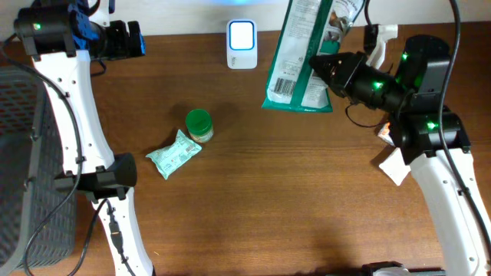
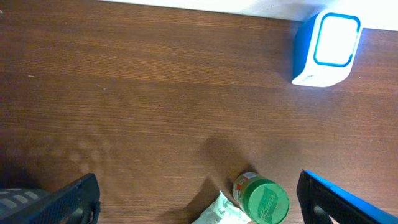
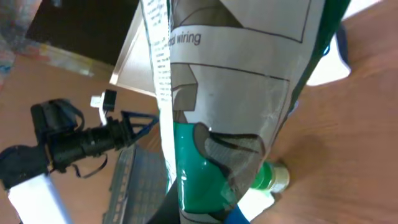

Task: Scan the item barcode
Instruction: 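Hold the gloves pack with right gripper up to the scanner window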

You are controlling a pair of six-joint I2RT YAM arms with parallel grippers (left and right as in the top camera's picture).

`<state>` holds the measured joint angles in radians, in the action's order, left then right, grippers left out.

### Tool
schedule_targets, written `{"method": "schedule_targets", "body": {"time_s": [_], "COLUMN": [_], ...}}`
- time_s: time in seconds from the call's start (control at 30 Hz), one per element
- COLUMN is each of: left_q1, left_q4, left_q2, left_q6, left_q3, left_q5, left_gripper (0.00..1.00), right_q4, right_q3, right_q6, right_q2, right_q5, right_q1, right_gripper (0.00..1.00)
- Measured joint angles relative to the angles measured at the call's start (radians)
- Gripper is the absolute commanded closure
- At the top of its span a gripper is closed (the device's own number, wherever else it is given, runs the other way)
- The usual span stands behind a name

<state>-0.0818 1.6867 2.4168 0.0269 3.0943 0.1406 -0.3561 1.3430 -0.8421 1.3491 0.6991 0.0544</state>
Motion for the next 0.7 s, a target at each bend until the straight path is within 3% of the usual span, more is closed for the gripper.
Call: {"method": "schedule_targets", "body": {"time_s": [0.1,0.17,0.3,0.4,0.47,0.5,0.53,0.7], "left_q1": [0.001,0.001,0.001,0.001,0.001,0.001,0.001,0.001], "left_q4": [0.0,0.001,0.004,0.0,0.0,0.0,0.0,0.001], "left_q2": [0.0,0.0,0.0,0.001,0.002,0.002,0.002,0.002], "left_q6": [0.0,0.0,0.0,0.0,0.0,0.0,0.0,0.0], "left_q3": [0.0,0.0,0.0,0.0,0.0,0.0,0.0,0.0], "left_q5": [0.0,0.0,-0.003,-0.003,-0.004,-0.003,-0.003,-0.003], "left_gripper": [0.01,0.01,0.01,0.01,0.01,0.01,0.01,0.01], "right_q4": [0.001,0.09,0.3,0.422,0.577,0.699,0.741,0.871], "right_q3": [0.037,0.054,0.179,0.478,0.506,0.516,0.517,0.518], "right_q6": [0.141,0.282,0.514,0.733,0.907,1.066,1.194,1.55], "right_q2": [0.005,0.065,0.364,0.654,0.749,0.808,0.854,0.996], "right_q5": [-0.236,-0.478,-0.777,-0.855,-0.885,-0.901,-0.904,-0.891], "right_q1": [0.1,0.219,0.301,0.309,0.32,0.335,0.356,0.378], "right_gripper": [0.96,0.96,0.96,0.96,0.96,0.96,0.96,0.96]}}
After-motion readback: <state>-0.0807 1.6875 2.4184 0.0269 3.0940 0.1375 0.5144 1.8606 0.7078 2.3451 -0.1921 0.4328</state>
